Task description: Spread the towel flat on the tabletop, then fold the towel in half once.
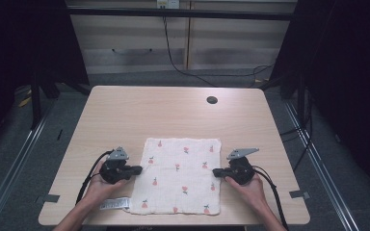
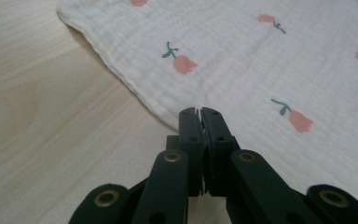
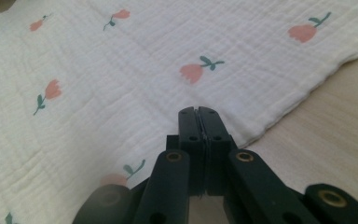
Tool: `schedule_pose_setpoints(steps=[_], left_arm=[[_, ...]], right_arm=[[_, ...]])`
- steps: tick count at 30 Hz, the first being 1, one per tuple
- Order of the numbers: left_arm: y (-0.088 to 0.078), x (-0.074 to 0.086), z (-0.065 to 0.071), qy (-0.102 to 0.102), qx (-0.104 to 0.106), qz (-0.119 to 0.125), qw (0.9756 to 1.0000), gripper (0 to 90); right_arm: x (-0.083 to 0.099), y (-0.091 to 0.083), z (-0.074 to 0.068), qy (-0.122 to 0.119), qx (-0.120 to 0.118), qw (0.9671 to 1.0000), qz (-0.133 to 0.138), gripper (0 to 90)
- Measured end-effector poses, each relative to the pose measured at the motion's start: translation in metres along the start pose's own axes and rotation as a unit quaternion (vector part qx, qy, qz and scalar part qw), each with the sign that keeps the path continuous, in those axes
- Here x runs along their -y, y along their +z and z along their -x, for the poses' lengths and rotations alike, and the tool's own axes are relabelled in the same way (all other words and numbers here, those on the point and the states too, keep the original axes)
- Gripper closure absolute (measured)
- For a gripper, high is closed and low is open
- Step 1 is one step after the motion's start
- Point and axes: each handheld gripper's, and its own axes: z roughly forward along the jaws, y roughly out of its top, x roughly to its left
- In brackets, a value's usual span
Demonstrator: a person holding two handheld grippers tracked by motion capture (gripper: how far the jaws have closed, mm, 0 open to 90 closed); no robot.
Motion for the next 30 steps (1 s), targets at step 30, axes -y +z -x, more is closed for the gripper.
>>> schedule_pose_setpoints(steps=[30], left_arm=[[0.011, -0.009, -0.001, -0.013, 0.009, 0.014, 0.9998, 72.7]], right_arm=[[-0.054, 0.011, 0.069, 0.054, 0.042, 0.9953, 0.068, 69.4]])
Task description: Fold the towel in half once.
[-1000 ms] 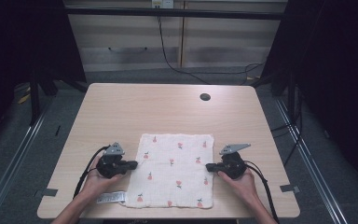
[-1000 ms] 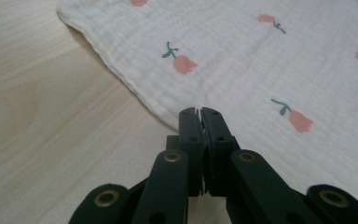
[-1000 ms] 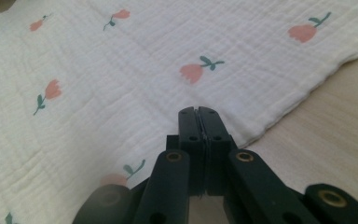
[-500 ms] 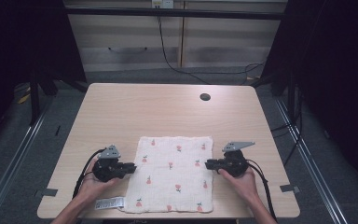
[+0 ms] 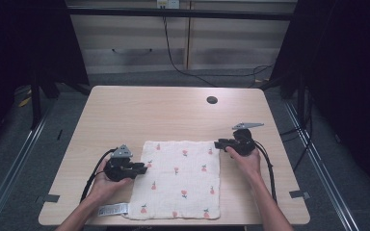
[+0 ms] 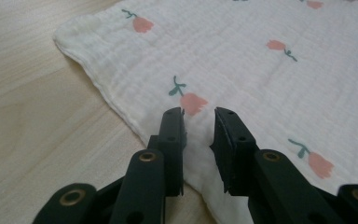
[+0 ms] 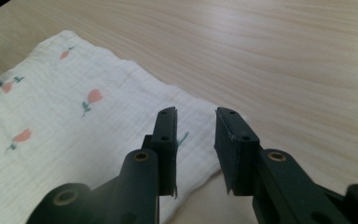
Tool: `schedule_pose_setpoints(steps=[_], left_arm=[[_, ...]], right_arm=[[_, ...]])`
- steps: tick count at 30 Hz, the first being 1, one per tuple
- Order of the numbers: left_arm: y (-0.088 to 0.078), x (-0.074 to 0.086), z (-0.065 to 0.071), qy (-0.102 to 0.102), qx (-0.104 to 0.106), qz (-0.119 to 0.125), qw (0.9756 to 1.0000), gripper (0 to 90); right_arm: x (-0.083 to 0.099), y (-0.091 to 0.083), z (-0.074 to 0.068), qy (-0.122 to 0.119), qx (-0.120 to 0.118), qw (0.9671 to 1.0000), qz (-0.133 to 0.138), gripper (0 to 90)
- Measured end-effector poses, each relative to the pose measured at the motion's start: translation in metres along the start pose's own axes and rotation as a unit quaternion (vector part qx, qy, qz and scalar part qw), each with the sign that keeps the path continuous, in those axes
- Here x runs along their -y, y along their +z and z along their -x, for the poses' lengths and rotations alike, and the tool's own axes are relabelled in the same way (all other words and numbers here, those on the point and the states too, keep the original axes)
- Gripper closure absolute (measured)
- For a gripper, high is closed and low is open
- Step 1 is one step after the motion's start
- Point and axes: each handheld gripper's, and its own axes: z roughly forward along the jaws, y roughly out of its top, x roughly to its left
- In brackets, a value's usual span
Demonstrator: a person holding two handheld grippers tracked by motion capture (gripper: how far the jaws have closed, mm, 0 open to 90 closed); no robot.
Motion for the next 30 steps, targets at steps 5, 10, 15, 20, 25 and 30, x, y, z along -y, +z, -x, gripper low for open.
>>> schedule_pose_setpoints(steps=[5, 10, 15, 20, 25, 30], left_arm=[[0.0, 0.002, 0.001, 0.003, -0.001, 0.005, 1.0, 72.8], [-0.001, 0.003, 0.002, 0.001, -0.004, 0.006, 1.0, 72.5], [-0.002, 0.004, 0.002, -0.001, 0.001, 0.006, 1.0, 72.4], [-0.002, 0.003, 0.001, -0.003, 0.003, 0.004, 1.0, 72.3], [-0.001, 0.0, 0.009, 0.011, -0.011, 0.006, 0.9999, 65.2], [-0.009, -0.01, 0.002, -0.013, -0.008, 0.026, 0.9996, 59.2]], right_arm=[[-0.006, 0.01, 0.011, 0.005, 0.021, 0.9997, -0.012, 63.9], [-0.009, 0.019, 0.016, 0.007, 0.033, 0.999, -0.029, 66.1], [-0.006, 0.026, 0.018, 0.01, 0.027, 0.999, -0.035, 67.5], [-0.006, 0.028, 0.016, 0.005, 0.025, 0.9991, -0.034, 81.5], [-0.004, 0.028, 0.017, 0.013, 0.016, 0.9995, -0.026, 89.1], [0.001, 0.024, 0.012, 0.013, 0.007, 0.9999, -0.007, 89.3]])
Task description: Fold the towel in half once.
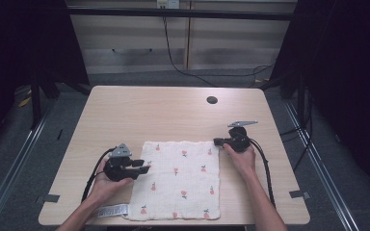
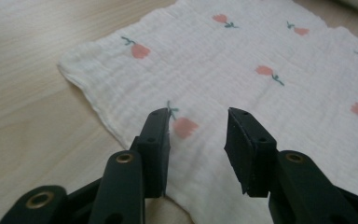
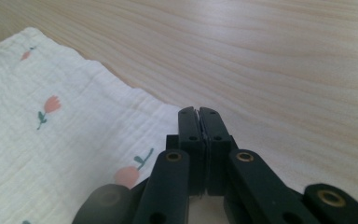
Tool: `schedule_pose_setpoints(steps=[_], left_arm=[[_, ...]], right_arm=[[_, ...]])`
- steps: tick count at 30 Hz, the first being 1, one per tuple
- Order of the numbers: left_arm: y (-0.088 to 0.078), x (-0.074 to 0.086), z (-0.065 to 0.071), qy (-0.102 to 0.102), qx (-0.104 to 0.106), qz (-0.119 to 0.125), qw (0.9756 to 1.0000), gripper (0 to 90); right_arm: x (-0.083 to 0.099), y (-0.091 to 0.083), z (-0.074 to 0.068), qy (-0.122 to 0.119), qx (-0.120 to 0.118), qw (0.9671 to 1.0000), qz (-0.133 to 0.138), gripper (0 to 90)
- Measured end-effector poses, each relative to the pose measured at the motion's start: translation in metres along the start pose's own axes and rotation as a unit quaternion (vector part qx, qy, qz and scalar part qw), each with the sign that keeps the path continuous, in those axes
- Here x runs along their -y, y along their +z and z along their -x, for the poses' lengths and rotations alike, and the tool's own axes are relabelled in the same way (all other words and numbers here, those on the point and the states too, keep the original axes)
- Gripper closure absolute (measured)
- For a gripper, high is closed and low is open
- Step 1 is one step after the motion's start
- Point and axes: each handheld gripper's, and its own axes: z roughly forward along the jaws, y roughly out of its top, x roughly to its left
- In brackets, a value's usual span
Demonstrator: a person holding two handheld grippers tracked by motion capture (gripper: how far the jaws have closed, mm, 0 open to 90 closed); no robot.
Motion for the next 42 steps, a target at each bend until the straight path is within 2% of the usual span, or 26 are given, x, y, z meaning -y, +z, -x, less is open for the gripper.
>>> schedule_pose_setpoints(steps=[2, 3, 7, 9, 11, 14, 19, 22, 23, 24, 26, 27, 29, 31, 34, 35, 40, 42], left_arm=[[-0.001, -0.005, -0.003, -0.001, -0.01, 0.003, 0.9999, 58.9], [-0.001, -0.008, -0.004, -0.007, -0.008, 0.009, 0.9999, 58.9], [0.005, -0.024, -0.014, -0.008, -0.01, 0.01, 0.9999, 55.9], [0.011, -0.033, -0.024, -0.01, -0.017, 0.011, 0.9997, 55.1], [0.016, -0.038, -0.033, -0.021, -0.015, 0.013, 0.9996, 55.3], [0.026, -0.045, -0.044, -0.019, -0.022, 0.005, 0.9996, 56.8], [0.029, -0.048, -0.058, -0.029, -0.024, 0.014, 0.9992, 61.1], [0.03, -0.046, -0.063, -0.029, -0.03, 0.007, 0.9991, 64.3], [0.032, -0.046, -0.066, -0.034, -0.042, 0.01, 0.9985, 64.8], [0.034, -0.045, -0.067, -0.04, -0.041, 0.008, 0.9984, 65.0], [0.038, -0.043, -0.069, -0.032, -0.051, -0.001, 0.9982, 65.2], [0.041, -0.042, -0.07, -0.038, -0.049, -0.003, 0.998, 65.2], [0.045, -0.041, -0.072, -0.039, -0.055, -0.006, 0.9977, 65.1], [0.047, -0.04, -0.074, -0.042, -0.05, -0.005, 0.9978, 65.1], [0.049, -0.038, -0.076, -0.037, -0.05, -0.012, 0.998, 65.7], [0.049, -0.037, -0.076, -0.038, -0.046, -0.006, 0.9982, 65.8], [0.051, -0.038, -0.069, -0.01, -0.047, -0.016, 0.9987, 65.7], [0.052, -0.038, -0.066, 0.004, -0.047, -0.017, 0.9988, 69.8]], right_arm=[[0.0, -0.002, -0.001, 0.0, -0.001, 1.0, 0.002, 89.3], [-0.001, -0.003, -0.002, 0.001, -0.001, 1.0, 0.004, 89.2], [-0.005, -0.01, -0.005, -0.002, -0.011, 0.9998, 0.019, 89.2], [-0.006, -0.012, -0.006, -0.005, -0.012, 0.9997, 0.02, 89.3], [-0.006, -0.014, -0.006, -0.006, -0.014, 0.9997, 0.02, 89.2], [-0.001, -0.014, -0.006, -0.001, -0.016, 0.9996, 0.024, 89.2], [0.0, -0.013, -0.008, 0.003, -0.022, 0.9994, 0.028, 89.2], [0.0, -0.013, -0.008, 0.0, -0.024, 0.9993, 0.03, 89.2], [0.0, -0.013, -0.008, 0.001, -0.024, 0.9993, 0.029, 89.2], [0.001, -0.013, -0.008, 0.004, -0.025, 0.9993, 0.028, 89.2], [0.001, -0.012, -0.008, 0.004, -0.026, 0.9993, 0.027, 89.2], [0.002, -0.012, -0.009, 0.001, -0.026, 0.9993, 0.025, 89.2], [0.001, -0.011, -0.008, 0.002, -0.028, 0.9992, 0.028, 89.2], [0.001, -0.011, -0.008, 0.003, -0.028, 0.9993, 0.027, 89.1], [0.002, -0.011, -0.008, 0.001, -0.029, 0.9992, 0.027, 89.1], [0.002, -0.012, -0.008, 0.002, -0.029, 0.9992, 0.027, 89.1], [0.003, -0.013, -0.007, 0.005, -0.028, 0.9992, 0.029, 89.1], [0.003, -0.013, -0.008, 0.003, -0.029, 0.9992, 0.027, 89.1]])
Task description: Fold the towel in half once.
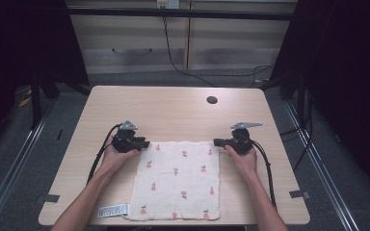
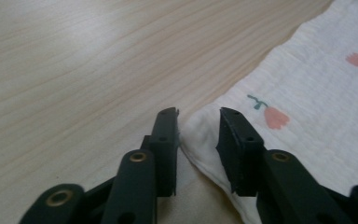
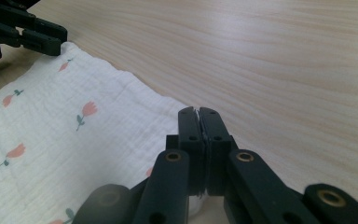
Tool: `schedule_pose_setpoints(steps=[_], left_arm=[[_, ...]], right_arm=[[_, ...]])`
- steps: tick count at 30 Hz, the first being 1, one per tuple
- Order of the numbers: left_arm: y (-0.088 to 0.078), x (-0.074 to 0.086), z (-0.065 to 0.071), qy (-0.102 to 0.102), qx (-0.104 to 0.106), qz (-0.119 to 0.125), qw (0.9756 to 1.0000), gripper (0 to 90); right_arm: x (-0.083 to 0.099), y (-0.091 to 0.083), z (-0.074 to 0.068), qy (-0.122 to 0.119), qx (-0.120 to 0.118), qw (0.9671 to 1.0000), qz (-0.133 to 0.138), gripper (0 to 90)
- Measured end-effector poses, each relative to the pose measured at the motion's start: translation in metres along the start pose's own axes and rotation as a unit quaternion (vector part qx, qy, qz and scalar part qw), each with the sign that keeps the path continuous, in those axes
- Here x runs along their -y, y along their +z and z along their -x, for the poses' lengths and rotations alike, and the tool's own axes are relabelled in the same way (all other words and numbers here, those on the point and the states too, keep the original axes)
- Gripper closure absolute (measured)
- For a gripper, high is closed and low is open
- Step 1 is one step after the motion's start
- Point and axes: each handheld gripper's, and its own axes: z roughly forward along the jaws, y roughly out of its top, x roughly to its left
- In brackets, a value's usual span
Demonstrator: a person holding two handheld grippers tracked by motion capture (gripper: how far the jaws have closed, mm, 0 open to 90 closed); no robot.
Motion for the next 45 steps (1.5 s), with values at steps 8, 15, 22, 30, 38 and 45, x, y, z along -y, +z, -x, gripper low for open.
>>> schedule_pose_setpoints(steps=[8, 15, 22, 30, 38, 45], left_arm=[[0.001, 0.004, -0.001, -0.027, 0.012, 0.013, 0.9995, 86.1], [-0.005, 0.0, 0.003, -0.025, 0.018, 0.021, 0.9993, 86.6], [-0.03, -0.007, 0.011, -0.027, 0.028, 0.061, 0.9974, 86.8], [-0.048, -0.018, 0.016, -0.028, 0.036, 0.1, 0.9939, 86.8], [-0.062, -0.037, 0.017, -0.015, 0.027, 0.116, 0.9928, 86.8], [-0.077, -0.062, 0.019, -0.008, 0.015, 0.144, 0.9895, 86.8]], right_arm=[[0.0, -0.001, -0.001, 0.004, -0.001, 1.0, 0.004, 89.2], [-0.003, -0.007, -0.002, 0.003, 0.001, 0.9998, 0.018, 89.2], [-0.013, -0.026, -0.003, 0.003, 0.0, 0.9984, 0.056, 89.3], [-0.024, -0.042, -0.004, 0.0, -0.005, 0.9959, 0.091, 89.4], [-0.044, -0.055, -0.009, -0.011, -0.002, 0.9942, 0.107, 89.4], [-0.062, -0.069, -0.012, -0.026, -0.005, 0.9933, 0.113, 89.4]])
